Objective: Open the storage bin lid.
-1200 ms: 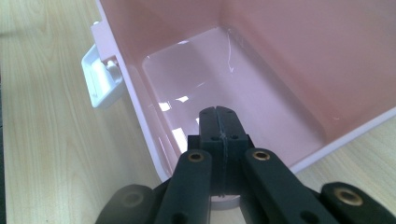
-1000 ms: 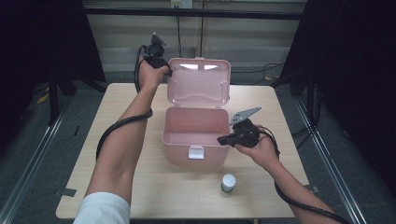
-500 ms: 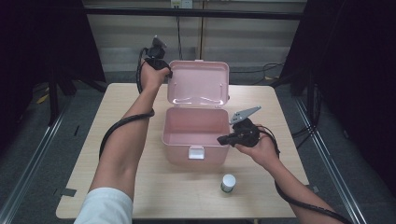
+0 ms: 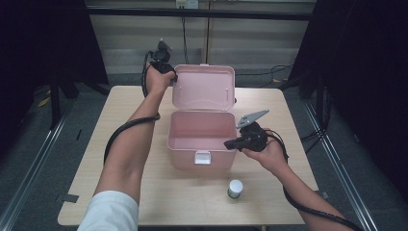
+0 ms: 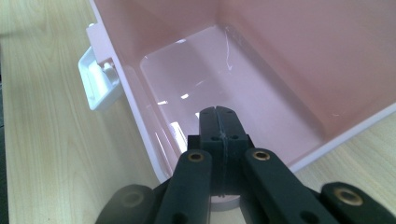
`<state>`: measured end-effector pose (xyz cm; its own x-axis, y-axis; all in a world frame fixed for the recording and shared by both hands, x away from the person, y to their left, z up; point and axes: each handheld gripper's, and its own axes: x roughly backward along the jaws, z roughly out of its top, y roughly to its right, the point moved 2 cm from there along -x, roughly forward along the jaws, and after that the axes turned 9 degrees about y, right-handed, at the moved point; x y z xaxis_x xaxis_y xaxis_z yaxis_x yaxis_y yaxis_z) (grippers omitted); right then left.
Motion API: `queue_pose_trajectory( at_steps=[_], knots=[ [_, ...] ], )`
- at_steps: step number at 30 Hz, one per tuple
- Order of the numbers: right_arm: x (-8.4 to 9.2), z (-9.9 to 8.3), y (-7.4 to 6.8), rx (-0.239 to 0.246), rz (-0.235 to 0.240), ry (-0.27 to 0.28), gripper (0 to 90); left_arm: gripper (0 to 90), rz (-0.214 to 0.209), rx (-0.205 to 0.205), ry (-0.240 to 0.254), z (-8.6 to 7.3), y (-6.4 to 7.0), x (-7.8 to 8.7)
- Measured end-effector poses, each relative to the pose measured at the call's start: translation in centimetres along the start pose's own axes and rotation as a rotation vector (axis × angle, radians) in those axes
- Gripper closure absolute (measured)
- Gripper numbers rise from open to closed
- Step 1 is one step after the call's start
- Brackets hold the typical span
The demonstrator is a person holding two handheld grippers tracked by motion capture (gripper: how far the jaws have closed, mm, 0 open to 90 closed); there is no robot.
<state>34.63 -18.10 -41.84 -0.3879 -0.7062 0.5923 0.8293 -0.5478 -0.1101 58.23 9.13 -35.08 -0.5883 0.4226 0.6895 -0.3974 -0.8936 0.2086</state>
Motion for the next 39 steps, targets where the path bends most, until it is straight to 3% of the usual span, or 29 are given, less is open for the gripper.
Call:
queue_pose_trajectory(
  at_steps=[39],
  knots=[
    [0.1,-0.2,-0.1,-0.014,0.008,0.018,90.0,81.9,0.024,0.025,-0.034,-2.4,-1.4,-2.0]
  ],
)
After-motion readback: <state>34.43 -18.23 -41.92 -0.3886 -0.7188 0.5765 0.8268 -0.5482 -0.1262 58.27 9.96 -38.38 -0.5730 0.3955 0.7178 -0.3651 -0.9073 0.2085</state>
